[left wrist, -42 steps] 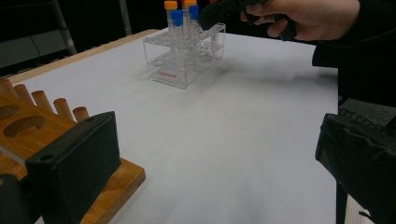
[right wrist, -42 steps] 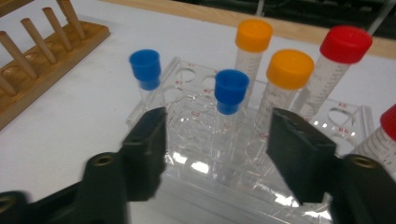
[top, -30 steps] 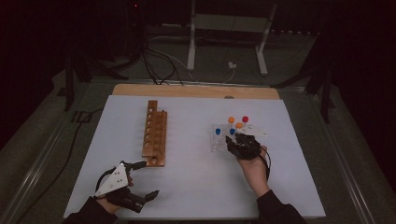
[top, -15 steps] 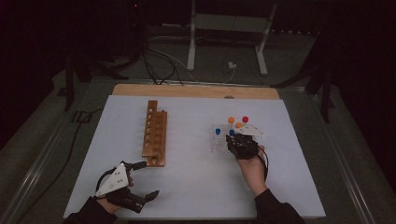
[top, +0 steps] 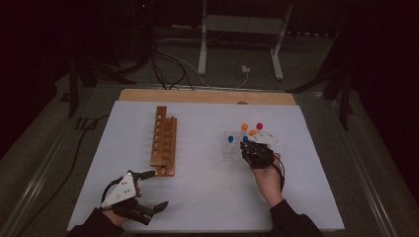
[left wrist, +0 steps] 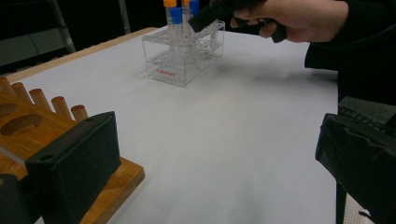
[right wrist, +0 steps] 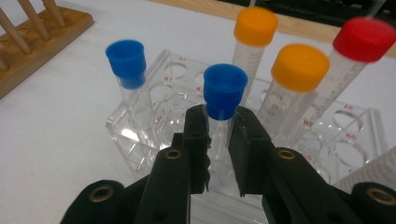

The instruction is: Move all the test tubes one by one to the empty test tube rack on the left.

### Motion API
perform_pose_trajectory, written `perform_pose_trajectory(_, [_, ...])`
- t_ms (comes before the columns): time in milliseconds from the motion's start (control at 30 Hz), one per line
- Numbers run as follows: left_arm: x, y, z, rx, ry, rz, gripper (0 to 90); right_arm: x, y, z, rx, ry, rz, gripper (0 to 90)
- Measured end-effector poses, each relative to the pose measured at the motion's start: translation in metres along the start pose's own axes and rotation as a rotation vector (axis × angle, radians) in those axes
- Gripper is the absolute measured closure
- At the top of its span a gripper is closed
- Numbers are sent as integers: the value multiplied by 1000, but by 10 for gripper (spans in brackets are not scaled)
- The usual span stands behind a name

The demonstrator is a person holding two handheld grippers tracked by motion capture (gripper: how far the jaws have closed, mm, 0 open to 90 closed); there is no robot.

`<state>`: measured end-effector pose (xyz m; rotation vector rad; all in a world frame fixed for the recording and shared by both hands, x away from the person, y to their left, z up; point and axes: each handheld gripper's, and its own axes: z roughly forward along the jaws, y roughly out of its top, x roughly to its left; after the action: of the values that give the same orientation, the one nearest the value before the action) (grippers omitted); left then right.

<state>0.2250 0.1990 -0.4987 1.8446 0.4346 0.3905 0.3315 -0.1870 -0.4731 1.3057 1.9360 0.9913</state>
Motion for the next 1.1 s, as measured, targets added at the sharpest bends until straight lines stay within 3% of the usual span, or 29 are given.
perform_pose_trajectory(333, [0, 0, 1, 13, 1, 5, 6, -1, 17, -20, -59, -3, -31, 770])
perform_pose_trajectory(600, [0, 1, 2, 14, 2, -3, 6, 0, 31, -44, -103, 21, -61, 770])
perform_pose_trajectory(867, [0, 8, 1, 2, 3, -13, 6, 14, 31, -67, -126, 106, -102, 769])
perform_pose_trajectory(933, [1, 14, -1, -18, -4, -41, 6, 20, 28, -71, -123, 122, -118, 769])
perform_pose_trajectory(1100, [3, 28, -3, -16, 1, -22, 6, 28, 22, -73, -110, 162, -135, 769])
